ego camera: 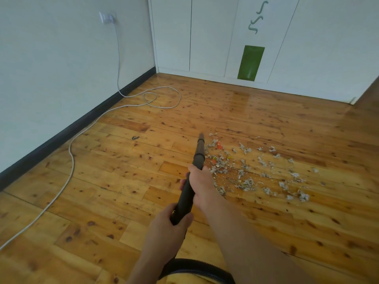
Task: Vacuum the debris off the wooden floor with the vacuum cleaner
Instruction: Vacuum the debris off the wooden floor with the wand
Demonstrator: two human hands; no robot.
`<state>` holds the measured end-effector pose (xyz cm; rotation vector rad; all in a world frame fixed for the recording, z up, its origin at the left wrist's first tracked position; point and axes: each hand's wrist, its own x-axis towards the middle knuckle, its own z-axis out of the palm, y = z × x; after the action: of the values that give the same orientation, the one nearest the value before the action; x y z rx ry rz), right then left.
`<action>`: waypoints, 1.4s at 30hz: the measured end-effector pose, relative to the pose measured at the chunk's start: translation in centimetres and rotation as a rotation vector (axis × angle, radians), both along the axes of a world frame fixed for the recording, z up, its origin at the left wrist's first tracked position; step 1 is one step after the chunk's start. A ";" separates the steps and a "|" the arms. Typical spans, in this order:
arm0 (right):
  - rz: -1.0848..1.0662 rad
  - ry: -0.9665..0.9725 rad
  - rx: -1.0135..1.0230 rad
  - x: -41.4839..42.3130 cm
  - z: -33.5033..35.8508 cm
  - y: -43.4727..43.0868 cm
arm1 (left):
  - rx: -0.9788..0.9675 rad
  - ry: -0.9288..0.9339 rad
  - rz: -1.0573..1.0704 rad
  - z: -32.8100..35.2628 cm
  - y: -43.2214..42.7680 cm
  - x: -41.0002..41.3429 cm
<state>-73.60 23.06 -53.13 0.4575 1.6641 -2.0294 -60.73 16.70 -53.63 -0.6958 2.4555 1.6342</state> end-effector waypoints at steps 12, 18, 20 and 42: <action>-0.057 0.004 0.061 -0.6 -0.3 0.7 | -0.007 0.034 -0.021 -0.2 0.8 -0.4; -0.062 -0.005 0.061 -0.6 0.1 1.1 | 0.001 0.029 -0.002 0.0 1.3 -0.6; -0.061 -0.010 0.053 -0.5 0.2 1.2 | 0.010 0.028 0.002 0.2 1.5 -0.6; -0.009 -0.006 0.031 -3.4 -3.1 1.5 | 0.038 -0.030 0.042 -2.2 1.9 -3.5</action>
<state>-76.95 24.52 -56.21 0.4812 1.6949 -2.0094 -64.23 18.58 -55.83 -0.7658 2.3983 1.6682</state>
